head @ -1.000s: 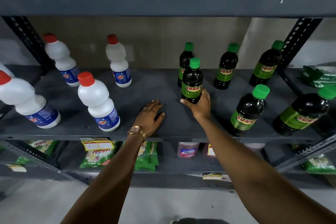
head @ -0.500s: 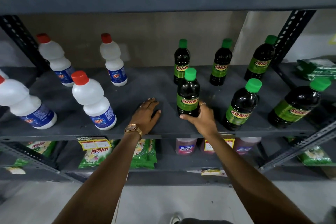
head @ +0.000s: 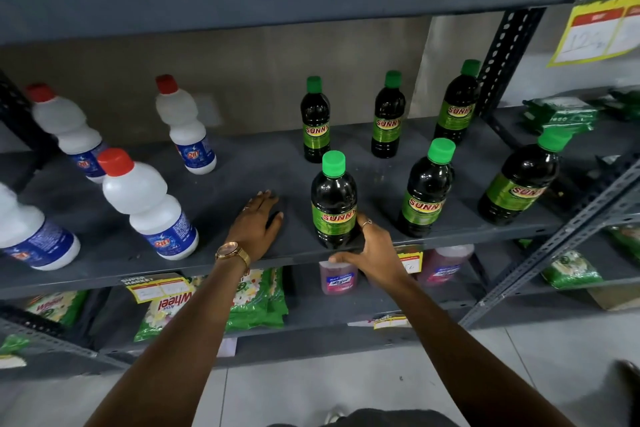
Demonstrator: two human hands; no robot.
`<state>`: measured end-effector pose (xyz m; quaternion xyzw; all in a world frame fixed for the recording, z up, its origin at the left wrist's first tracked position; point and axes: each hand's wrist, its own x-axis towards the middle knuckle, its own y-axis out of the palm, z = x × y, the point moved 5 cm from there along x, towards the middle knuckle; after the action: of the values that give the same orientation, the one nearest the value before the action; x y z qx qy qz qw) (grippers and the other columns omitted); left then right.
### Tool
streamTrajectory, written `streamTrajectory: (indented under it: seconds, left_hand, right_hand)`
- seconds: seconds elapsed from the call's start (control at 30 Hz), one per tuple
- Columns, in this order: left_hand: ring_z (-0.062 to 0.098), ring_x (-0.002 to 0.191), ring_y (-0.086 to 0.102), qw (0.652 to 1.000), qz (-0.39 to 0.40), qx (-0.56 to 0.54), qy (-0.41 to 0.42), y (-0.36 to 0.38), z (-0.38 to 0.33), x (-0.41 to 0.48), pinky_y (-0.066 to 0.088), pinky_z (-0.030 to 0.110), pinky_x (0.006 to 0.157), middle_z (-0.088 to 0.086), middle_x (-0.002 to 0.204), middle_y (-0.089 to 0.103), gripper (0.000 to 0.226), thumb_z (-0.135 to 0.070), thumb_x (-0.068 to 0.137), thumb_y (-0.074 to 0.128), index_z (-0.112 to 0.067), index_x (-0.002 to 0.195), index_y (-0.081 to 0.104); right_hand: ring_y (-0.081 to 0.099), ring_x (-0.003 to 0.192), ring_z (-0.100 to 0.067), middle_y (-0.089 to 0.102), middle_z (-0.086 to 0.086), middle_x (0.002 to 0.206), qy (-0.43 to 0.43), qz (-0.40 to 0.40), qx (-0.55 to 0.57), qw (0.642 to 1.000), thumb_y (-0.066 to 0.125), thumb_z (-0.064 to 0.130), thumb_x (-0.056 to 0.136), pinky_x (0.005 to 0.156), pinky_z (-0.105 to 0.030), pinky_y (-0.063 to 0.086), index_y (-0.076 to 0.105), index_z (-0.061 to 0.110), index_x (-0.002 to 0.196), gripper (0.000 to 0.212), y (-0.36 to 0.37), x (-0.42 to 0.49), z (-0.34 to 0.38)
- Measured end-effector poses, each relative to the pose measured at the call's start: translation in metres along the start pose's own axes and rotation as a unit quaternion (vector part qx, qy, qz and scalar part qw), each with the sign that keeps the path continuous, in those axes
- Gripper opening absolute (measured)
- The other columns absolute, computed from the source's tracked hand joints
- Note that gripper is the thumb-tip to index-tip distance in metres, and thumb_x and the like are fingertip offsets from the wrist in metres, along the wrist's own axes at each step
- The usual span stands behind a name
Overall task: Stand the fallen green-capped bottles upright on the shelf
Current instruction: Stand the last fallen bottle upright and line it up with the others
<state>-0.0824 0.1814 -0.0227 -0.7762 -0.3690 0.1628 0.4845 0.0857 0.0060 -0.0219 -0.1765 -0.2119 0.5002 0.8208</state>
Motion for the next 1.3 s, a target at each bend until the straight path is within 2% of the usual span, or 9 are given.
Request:
streamTrajectory:
  seconds: [0.13,0.27,0.5,0.67,0.87,1.0,1.1,1.2,1.3]
  left_hand:
    - [0.023,0.146,0.021,0.998,0.01,-0.058,-0.015,0.0,-0.006,-0.005,0.016,0.036,0.121,0.009,0.155,0.032,0.047,-0.022,0.095,0.05,-0.018,0.141,0.04]
    - [0.021,0.138,0.037,0.983,0.036,-0.175,-0.032,0.01,-0.023,-0.024,0.032,0.031,0.109,0.004,0.148,0.044,0.064,-0.026,0.074,0.062,-0.03,0.136,0.044]
    - [0.015,0.138,0.037,0.987,0.005,-0.155,-0.045,0.014,-0.032,-0.031,0.034,0.043,0.114,-0.009,0.144,0.049,0.072,-0.049,0.06,0.072,-0.038,0.128,0.05]
    - [0.021,0.139,0.036,0.992,-0.001,-0.119,-0.038,0.017,-0.04,-0.033,0.036,0.046,0.112,-0.004,0.144,0.05,0.078,-0.041,0.064,0.081,-0.031,0.133,0.047]
    - [0.018,0.113,0.049,0.935,-0.324,-0.143,-0.022,0.035,-0.099,-0.113,0.035,0.023,0.096,0.013,0.116,0.059,0.046,-0.039,0.079,0.064,-0.014,0.115,0.052]
    - [0.001,0.106,0.045,0.965,-0.175,-0.181,0.076,0.077,-0.171,-0.109,0.043,0.022,0.088,-0.012,0.116,0.049,0.044,-0.039,0.083,0.062,-0.028,0.123,0.046]
    - [0.008,0.129,0.038,0.97,-0.103,-0.22,0.0,0.099,-0.201,-0.072,0.03,0.022,0.107,-0.006,0.141,0.042,0.083,-0.043,0.077,0.072,-0.022,0.143,0.027]
    - [0.018,0.14,0.03,0.968,-0.062,-0.237,-0.064,0.115,-0.209,-0.037,0.023,0.033,0.116,0.001,0.153,0.035,0.109,-0.052,0.067,0.077,-0.025,0.149,0.01]
    - [0.026,0.14,0.03,0.964,-0.098,-0.219,-0.112,0.121,-0.21,-0.023,0.023,0.04,0.117,0.006,0.15,0.04,0.109,-0.059,0.061,0.077,-0.024,0.148,0.021]
  right_hand:
    - [0.059,0.109,-0.02,0.066,-0.009,0.121,-0.005,0.001,-0.019,1.0,0.085,0.029,0.067,0.09,-0.028,0.044,0.051,0.009,0.133,0.076,-0.005,0.0,-0.006]
    - [0.058,0.112,-0.024,0.065,-0.011,0.121,-0.005,-0.003,-0.033,0.999,0.083,0.032,0.071,0.095,-0.035,0.047,0.05,0.012,0.134,0.074,-0.002,-0.001,-0.008]
    - [0.059,0.111,-0.025,0.064,-0.013,0.118,0.004,-0.016,-0.021,1.0,0.086,0.03,0.066,0.096,-0.042,0.048,0.055,0.011,0.131,0.074,0.001,0.002,-0.008]
    - [0.057,0.112,-0.02,0.062,-0.009,0.12,-0.012,-0.004,-0.02,1.0,0.085,0.035,0.066,0.093,-0.026,0.044,0.051,0.011,0.135,0.081,-0.002,-0.007,-0.003]
    - [0.059,0.087,-0.006,0.062,0.005,0.092,0.005,-0.215,0.049,0.975,0.076,0.056,0.068,0.074,-0.013,0.045,0.055,0.044,0.09,0.033,-0.068,-0.075,-0.032]
    - [0.055,0.086,-0.003,0.058,-0.003,0.094,0.034,-0.282,0.057,0.957,0.084,0.035,0.067,0.076,-0.012,0.041,0.052,0.029,0.093,0.042,-0.136,-0.071,-0.06]
    - [0.053,0.077,-0.021,0.055,-0.006,0.084,0.027,-0.293,0.034,0.955,0.082,0.035,0.069,0.071,-0.027,0.042,0.049,0.024,0.081,0.036,-0.172,-0.067,-0.077]
    - [0.04,0.073,-0.019,0.043,-0.006,0.084,0.04,-0.353,0.032,0.934,0.083,0.04,0.064,0.07,-0.036,0.041,0.041,0.023,0.079,0.048,-0.201,-0.077,-0.099]
    - [0.04,0.087,-0.012,0.042,-0.007,0.101,0.062,-0.384,0.013,0.921,0.092,0.034,0.053,0.081,-0.016,0.04,0.047,0.009,0.099,0.069,-0.223,-0.074,-0.117]
